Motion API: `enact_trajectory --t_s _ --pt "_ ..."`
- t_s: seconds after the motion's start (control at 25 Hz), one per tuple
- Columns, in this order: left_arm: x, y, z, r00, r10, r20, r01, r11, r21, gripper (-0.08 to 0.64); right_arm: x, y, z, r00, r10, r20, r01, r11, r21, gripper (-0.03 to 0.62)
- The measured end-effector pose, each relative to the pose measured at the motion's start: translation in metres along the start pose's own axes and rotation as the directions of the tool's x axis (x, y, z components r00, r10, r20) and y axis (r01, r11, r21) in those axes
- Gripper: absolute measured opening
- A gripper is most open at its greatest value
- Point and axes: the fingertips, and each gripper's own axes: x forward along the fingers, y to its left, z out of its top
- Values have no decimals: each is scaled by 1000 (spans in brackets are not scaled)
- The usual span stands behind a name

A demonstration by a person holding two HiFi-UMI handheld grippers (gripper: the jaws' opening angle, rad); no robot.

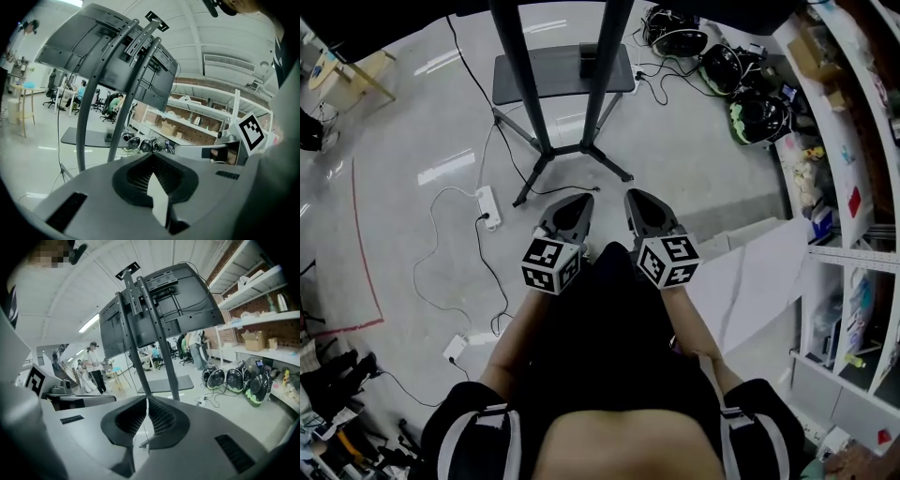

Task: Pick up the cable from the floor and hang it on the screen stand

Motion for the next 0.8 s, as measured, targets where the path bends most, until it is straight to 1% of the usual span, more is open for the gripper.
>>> enact_trajectory --t_s 0.16,0.32,0.56,0.64,0.72,0.8 --pt "17 3 1 1000 -12 -28 13 1000 27 5 9 -7 -10 998 60 -33 -58 997 42 25" --pt "37 9 -4 998 -4 -60 6 999 38 5 19 -17 -24 993 90 -75 -86 995 53 25" --pt "73 6 -14 995 -8 -95 14 998 61 5 29 -56 -33 993 69 -92 -63 996 63 25" --pt "83 5 -19 995 -9 -104 16 998 64 5 32 -71 -35 994 62 -95 -57 997 53 25" --pt "92 5 -25 994 -9 -112 16 998 60 5 35 -85 -37 994 55 -97 -51 998 44 25" --pt "101 6 -33 992 -9 -129 14 999 39 5 38 -98 -38 994 51 -94 -46 997 55 25"
